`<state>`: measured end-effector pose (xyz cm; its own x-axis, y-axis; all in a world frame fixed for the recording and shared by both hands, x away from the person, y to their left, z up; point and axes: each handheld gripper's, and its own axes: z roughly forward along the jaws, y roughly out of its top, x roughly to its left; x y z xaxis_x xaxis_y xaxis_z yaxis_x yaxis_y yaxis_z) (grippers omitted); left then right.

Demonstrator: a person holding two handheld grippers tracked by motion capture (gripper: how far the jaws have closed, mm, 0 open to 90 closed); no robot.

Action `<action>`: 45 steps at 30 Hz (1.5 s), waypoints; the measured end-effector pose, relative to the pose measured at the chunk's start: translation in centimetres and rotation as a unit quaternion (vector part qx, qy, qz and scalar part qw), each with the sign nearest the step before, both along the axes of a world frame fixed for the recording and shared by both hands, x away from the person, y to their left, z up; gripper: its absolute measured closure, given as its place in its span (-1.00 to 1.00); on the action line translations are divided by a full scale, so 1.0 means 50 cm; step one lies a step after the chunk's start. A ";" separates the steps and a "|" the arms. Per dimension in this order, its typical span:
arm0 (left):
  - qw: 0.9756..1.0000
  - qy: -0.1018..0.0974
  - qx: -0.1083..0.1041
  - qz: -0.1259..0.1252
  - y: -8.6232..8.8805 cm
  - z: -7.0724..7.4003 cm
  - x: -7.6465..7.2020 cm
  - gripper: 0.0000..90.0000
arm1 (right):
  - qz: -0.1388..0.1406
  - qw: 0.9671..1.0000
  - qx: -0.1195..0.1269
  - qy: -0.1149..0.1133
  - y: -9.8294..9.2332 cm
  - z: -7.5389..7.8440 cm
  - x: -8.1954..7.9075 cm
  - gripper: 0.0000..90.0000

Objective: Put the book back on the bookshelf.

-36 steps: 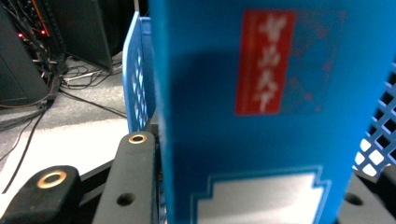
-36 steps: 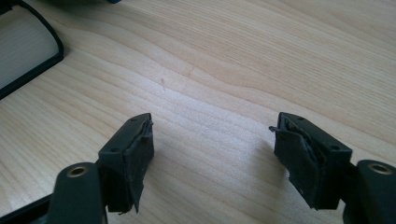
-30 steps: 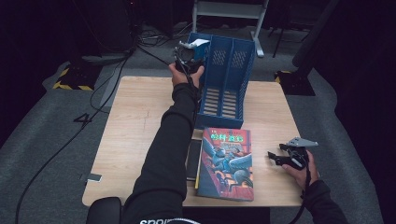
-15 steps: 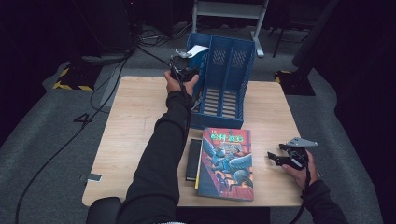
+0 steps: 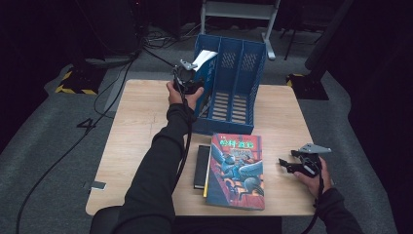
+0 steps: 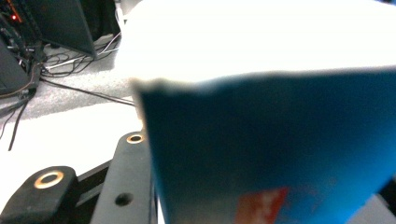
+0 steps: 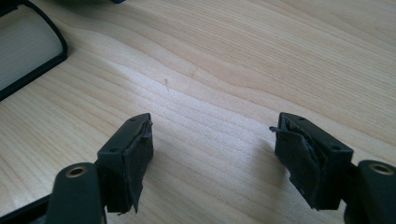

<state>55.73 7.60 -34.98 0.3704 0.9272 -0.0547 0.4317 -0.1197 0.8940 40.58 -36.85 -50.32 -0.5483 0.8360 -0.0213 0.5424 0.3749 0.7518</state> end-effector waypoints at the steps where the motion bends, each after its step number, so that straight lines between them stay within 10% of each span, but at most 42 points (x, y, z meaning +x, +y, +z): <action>1: 1.000 -0.001 0.002 -0.001 0.001 -0.002 -0.005 0.33 | 0.000 1.000 0.000 0.000 0.000 0.000 0.000 -0.37; 14: 0.999 -0.003 0.044 -0.023 0.005 -0.008 -0.042 0.30 | -0.002 1.000 0.000 0.000 0.000 0.000 0.000 -0.38; 22: 0.999 -0.022 0.024 -0.027 0.015 0.020 -0.046 0.15 | -0.002 1.000 0.000 0.000 0.000 0.000 0.000 -0.39; 33: 0.998 0.014 0.045 -0.051 0.010 0.058 -0.016 -0.11 | -0.002 1.000 0.001 0.002 0.000 0.000 0.001 -0.39; 39: 0.995 0.022 0.094 -0.034 -0.009 0.069 -0.017 0.26 | -0.003 1.000 0.002 0.003 -0.001 0.000 0.001 -0.40; 45: 0.995 0.017 0.091 -0.035 -0.011 0.067 -0.018 0.34 | -0.003 1.000 0.002 0.004 -0.001 0.000 0.001 -0.40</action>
